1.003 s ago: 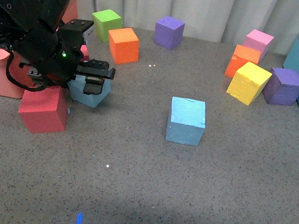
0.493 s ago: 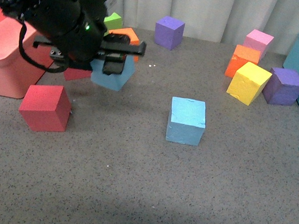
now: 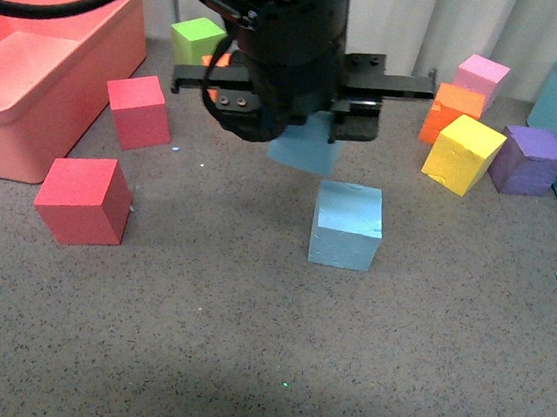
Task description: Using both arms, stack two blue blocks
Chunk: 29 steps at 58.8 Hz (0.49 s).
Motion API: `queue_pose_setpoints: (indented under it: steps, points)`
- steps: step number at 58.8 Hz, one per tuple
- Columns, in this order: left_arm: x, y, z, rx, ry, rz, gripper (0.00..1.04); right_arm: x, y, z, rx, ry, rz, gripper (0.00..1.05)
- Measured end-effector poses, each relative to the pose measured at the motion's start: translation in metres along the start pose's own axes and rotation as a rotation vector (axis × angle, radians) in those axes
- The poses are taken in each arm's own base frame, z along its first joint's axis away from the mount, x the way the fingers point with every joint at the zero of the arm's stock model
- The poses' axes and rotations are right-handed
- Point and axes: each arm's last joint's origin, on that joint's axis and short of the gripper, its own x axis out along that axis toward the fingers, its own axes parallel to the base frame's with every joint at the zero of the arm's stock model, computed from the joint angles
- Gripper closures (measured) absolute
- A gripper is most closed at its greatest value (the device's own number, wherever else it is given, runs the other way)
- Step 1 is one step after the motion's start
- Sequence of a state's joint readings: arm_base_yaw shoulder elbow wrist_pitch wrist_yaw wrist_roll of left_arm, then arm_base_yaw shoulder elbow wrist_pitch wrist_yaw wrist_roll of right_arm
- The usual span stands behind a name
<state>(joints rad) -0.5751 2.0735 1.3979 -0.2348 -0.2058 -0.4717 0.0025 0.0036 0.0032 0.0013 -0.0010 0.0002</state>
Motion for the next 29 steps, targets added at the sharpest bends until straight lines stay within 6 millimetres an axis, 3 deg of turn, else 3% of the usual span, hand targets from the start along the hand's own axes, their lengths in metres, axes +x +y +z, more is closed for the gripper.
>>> queue_pose_setpoints:
  steps: [10,29]
  points:
    - [0.004,-0.017,-0.01,-0.05,0.029,0.009,0.64,0.0,0.0,0.0,0.0,0.0,0.0,0.09]
    - [0.008,-0.026,-0.014,-0.108,0.056,0.035,0.64,0.0,0.0,0.0,0.0,0.0,0.0,0.09]
